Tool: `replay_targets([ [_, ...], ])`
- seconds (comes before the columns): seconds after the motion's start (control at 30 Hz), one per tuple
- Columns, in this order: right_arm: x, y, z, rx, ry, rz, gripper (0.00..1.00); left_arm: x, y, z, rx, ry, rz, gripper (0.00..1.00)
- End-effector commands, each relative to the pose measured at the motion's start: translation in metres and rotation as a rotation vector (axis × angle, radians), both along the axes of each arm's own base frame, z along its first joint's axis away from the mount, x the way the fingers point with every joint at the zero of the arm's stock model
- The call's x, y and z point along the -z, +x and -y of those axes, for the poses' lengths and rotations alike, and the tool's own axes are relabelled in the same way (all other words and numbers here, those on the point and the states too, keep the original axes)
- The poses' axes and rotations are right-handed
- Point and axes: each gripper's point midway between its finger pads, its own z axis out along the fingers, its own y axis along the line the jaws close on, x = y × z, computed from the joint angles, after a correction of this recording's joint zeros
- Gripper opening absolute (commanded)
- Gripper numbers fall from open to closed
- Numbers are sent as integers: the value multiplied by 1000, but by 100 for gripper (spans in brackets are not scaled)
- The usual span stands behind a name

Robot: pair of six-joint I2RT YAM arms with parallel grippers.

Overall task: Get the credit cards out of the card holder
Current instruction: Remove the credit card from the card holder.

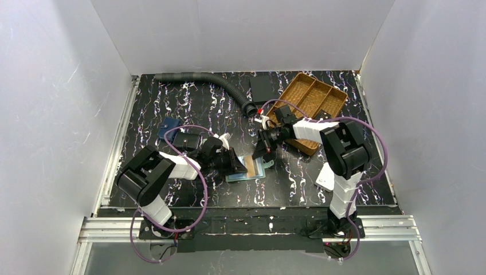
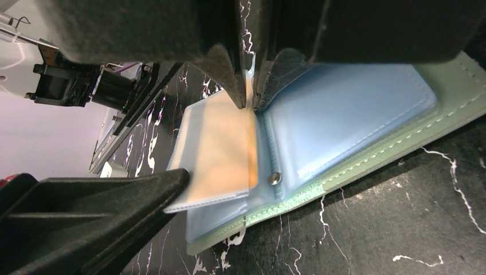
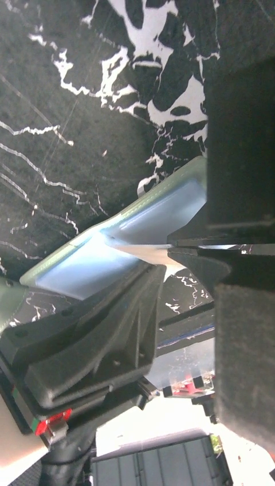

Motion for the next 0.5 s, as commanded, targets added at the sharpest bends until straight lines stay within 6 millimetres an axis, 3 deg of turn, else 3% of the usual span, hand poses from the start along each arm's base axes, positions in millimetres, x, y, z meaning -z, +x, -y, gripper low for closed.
replay_targets([
  [0.0, 11, 1, 2, 21, -49, -18, 1, 10, -14, -14, -14, 43, -72, 16],
  [0.2, 0, 15, 10, 25, -118, 91, 1, -16, -8, -14, -37, -19, -33, 35],
  [0.33, -7, 11, 10, 14, -110, 77, 3, -13, -8, -14, -40, -26, -64, 40],
  [0.47, -11, -1, 5, -23, -77, -23, 13, -7, -8, -13, -39, -17, -82, 48],
])
